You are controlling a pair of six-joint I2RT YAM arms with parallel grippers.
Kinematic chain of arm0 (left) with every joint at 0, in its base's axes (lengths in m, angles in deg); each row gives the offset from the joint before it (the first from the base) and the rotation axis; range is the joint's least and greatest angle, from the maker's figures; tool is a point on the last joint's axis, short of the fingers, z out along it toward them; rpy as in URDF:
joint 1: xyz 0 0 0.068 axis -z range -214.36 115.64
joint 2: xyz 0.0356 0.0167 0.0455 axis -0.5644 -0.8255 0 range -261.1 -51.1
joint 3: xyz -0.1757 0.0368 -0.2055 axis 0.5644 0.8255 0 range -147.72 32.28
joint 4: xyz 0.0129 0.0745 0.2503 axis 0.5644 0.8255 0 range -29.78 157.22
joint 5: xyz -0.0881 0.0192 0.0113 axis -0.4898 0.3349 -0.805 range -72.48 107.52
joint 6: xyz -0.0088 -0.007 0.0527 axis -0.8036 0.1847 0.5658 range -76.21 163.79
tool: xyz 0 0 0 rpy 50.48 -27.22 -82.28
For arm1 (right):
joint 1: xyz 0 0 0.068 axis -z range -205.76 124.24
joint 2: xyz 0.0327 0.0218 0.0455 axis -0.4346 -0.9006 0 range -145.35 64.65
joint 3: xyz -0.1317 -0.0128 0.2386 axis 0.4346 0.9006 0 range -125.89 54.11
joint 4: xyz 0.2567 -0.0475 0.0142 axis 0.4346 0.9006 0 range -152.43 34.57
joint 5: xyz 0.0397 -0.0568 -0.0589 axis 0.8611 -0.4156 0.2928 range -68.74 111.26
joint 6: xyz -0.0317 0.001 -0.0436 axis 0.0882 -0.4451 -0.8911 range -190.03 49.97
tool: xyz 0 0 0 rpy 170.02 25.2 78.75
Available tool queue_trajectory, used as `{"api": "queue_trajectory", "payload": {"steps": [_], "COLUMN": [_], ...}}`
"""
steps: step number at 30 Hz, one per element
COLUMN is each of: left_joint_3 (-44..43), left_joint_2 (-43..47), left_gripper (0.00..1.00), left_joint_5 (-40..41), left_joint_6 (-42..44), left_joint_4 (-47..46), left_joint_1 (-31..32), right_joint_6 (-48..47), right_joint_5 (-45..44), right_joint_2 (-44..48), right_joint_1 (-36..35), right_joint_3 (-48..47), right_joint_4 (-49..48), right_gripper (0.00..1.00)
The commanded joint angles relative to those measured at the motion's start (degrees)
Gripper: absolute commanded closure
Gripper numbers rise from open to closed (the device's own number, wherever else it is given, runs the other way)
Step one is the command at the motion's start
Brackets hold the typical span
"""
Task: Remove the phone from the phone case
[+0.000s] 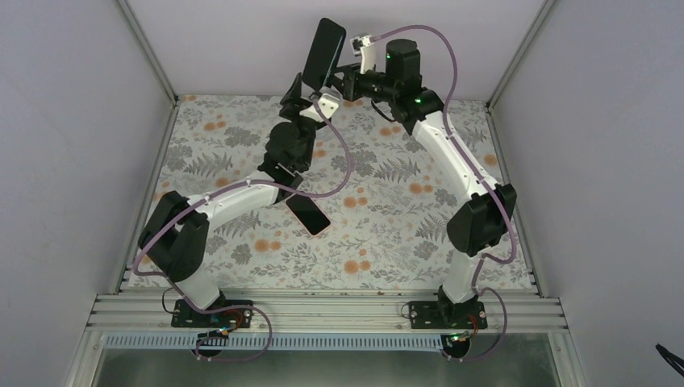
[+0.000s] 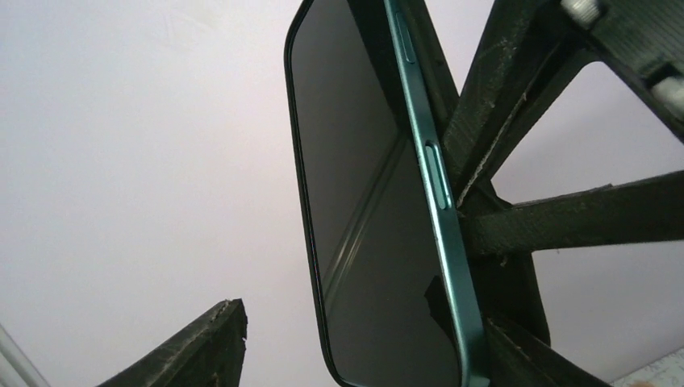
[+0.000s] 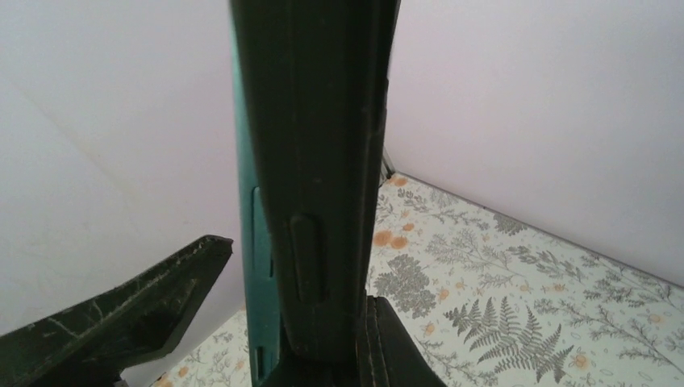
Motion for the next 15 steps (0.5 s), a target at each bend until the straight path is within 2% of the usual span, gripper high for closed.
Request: {"api": "queue_trajectory", "payload": {"steps": [1, 4, 8, 15], "left_joint_3": [-4.56, -5.79, -7.56, -10.58], "left_joint_2": [-2.71, -5.44, -9.86, -15.27], "left_gripper": [0.37, 0.42, 0.44, 0.45], "left_joint_5": [10.11, 10.93, 10.94, 11.54], "left_joint_6": [4.31, 10.18, 20.21, 27.83], "left_joint_4": [-6.88, -13.58, -24.60, -34.23], "left_joint_1": [-2.28, -1.28, 0.40, 0.33], "right_joint_6": [0.89, 0.67, -0.34, 0.54], "right_joint_5": [9.25, 10.76, 11.52, 14.89], "right_joint_2": [4.45, 3.50, 2.65, 4.48], "right_joint_1": [-0.11, -0.94, -2.08, -2.30], "right_joint_3": [0.94, 0.46, 0.70, 3.91], "right_joint_4": [0.14, 0.39, 1.53, -0.36], "right_gripper": [0.97, 0.97, 0.97, 0.97]}}
